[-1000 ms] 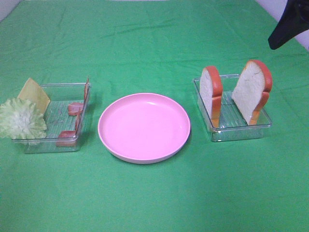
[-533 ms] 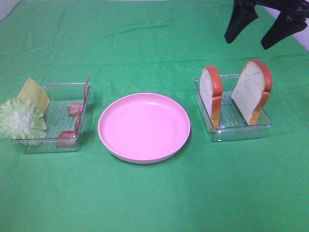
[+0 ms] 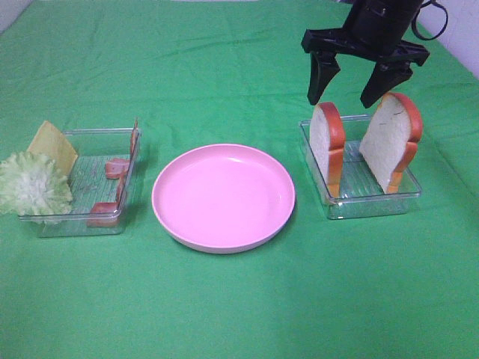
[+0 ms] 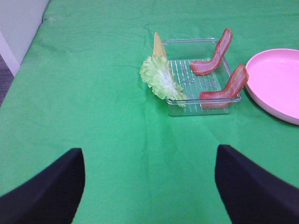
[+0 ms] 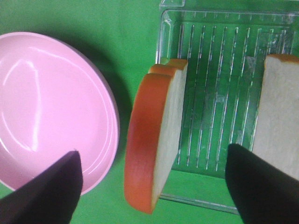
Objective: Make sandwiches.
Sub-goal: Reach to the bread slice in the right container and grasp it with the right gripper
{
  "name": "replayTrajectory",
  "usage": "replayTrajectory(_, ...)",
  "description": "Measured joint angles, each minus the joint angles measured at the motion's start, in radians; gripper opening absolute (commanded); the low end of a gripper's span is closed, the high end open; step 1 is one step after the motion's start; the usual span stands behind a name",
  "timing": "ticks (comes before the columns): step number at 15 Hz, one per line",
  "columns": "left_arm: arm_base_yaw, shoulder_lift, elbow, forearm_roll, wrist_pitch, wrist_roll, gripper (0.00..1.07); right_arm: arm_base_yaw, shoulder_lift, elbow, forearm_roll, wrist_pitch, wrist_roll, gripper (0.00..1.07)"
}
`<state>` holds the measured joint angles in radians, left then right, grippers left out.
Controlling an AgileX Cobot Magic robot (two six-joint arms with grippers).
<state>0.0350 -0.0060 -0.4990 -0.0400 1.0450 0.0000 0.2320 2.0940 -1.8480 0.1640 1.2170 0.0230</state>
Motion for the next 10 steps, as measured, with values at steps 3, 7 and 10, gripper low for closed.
replayTrajectory(3,0.000,0.000,0.000,0.000,0.000,0.000,0.74,0.000,0.043,0.000,-0.001,0.000,0.000,0.76)
replayTrajectory(7,0.000,0.000,0.000,0.000,0.000,0.000,0.74,0.000,0.103,-0.001,-0.017,-0.008,0.001,0.65)
replayTrajectory(10,0.000,0.000,0.000,0.000,0.000,0.000,0.74,0.000,0.109,-0.001,-0.021,-0.027,0.001,0.43)
